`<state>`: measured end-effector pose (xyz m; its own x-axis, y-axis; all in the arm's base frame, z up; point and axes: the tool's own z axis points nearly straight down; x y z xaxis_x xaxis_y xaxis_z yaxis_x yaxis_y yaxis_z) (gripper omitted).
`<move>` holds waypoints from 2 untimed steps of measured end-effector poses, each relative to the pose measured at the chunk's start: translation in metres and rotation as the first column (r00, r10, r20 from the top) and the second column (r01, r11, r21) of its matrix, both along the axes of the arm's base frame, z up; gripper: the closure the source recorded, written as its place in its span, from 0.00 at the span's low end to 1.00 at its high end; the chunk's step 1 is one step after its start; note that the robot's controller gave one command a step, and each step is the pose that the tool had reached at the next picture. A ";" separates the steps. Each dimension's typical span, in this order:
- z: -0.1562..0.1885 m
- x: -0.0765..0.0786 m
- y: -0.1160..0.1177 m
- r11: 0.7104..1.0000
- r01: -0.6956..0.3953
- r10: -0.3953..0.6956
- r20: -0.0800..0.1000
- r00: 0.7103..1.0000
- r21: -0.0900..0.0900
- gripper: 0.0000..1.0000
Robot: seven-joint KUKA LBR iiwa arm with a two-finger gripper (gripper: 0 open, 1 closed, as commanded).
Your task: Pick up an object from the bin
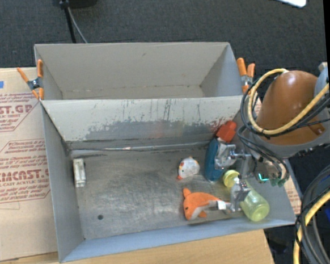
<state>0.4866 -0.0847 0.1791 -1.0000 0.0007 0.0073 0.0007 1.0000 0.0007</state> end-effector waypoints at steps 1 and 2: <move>0.004 0.002 0.000 1.000 -0.001 0.001 0.008 1.000 -0.001 0.00; -0.017 0.002 0.005 0.996 0.084 -0.084 0.016 0.996 -0.001 0.00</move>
Offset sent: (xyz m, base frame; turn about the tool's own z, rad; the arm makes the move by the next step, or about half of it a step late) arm -0.0045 0.0247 -0.0871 0.3116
